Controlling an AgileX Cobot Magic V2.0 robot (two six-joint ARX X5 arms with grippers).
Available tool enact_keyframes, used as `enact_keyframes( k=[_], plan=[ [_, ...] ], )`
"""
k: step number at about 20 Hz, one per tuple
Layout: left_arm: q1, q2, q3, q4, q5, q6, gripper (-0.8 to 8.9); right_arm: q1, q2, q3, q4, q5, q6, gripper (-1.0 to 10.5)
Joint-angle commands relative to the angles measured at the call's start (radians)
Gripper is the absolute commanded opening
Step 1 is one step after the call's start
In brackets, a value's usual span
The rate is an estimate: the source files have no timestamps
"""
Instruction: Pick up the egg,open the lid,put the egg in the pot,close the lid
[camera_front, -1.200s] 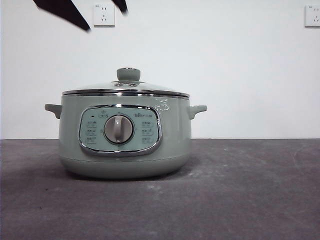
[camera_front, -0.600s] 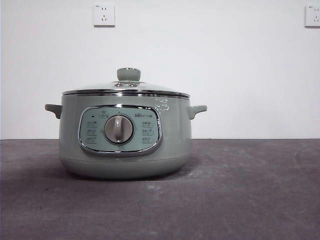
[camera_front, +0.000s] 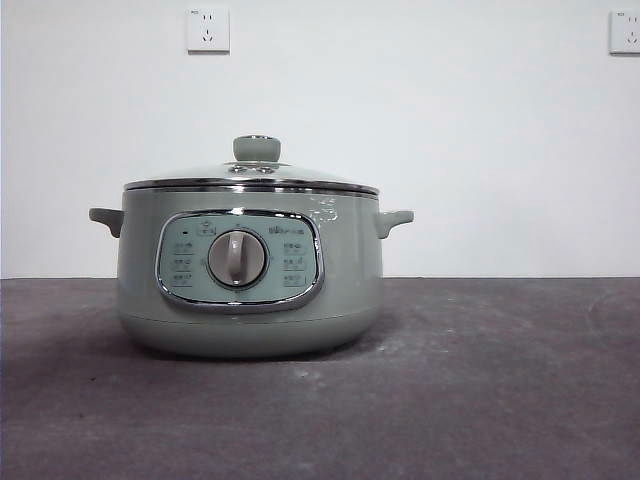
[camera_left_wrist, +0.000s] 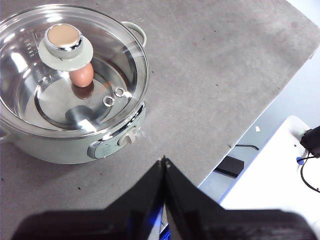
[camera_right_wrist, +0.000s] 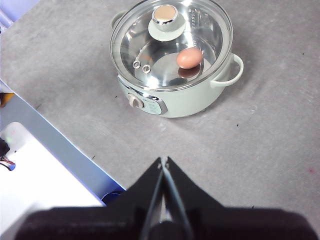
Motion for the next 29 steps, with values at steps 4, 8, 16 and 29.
enact_keyframes(
  k=[4,8,16,29],
  plan=[
    [-0.003,-0.002,-0.010,0.004,-0.002,0.011,-0.04,0.000,-0.003,-0.001,-0.017,0.002,0.009,0.0],
    [0.019,-0.013,-0.011,0.109,-0.122,0.019,-0.04,0.000,-0.003,-0.001,-0.017,0.002,0.009,0.0],
    [0.330,-0.354,-0.508,1.038,-0.134,0.091,-0.04,0.000,-0.003,-0.001,-0.017,0.002,0.009,0.0],
    [0.504,-0.962,-1.323,1.186,-0.371,0.036,-0.04,0.000,-0.006,-0.001,-0.017,0.002,0.009,0.0]
  ],
)
